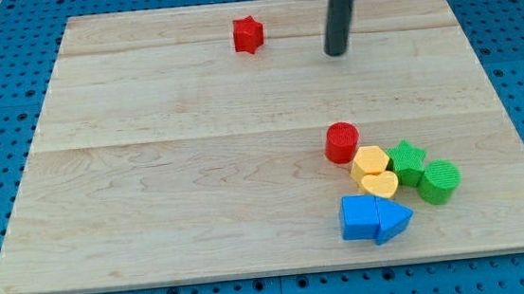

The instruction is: Move the red star towards center right

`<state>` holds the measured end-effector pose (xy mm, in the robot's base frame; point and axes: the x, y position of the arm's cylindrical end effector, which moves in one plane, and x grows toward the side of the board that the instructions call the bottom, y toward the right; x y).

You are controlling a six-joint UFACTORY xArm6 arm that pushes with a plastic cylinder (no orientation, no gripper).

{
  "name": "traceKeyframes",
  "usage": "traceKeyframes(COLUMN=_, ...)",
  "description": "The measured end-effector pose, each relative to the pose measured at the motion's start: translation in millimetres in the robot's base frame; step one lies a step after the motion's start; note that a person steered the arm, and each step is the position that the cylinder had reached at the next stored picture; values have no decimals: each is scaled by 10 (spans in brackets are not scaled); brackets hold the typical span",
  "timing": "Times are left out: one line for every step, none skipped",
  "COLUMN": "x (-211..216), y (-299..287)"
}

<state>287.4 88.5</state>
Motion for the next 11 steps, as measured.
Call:
traceKeyframes(x=-330, y=-773)
traceKeyframes(x=-448, y=-1001)
traceKeyframes(x=-695, y=-1287)
traceKeyframes(x=-520, y=-1623)
traceKeyframes(x=-96, y=-1389)
traceKeyframes(x=80, y=-959)
traceKeyframes(x=-84, y=-1100)
traceKeyframes(x=-21, y=-759)
traceKeyframes(x=349, y=-261)
traceKeyframes(x=841, y=82)
traceKeyframes(x=762, y=69)
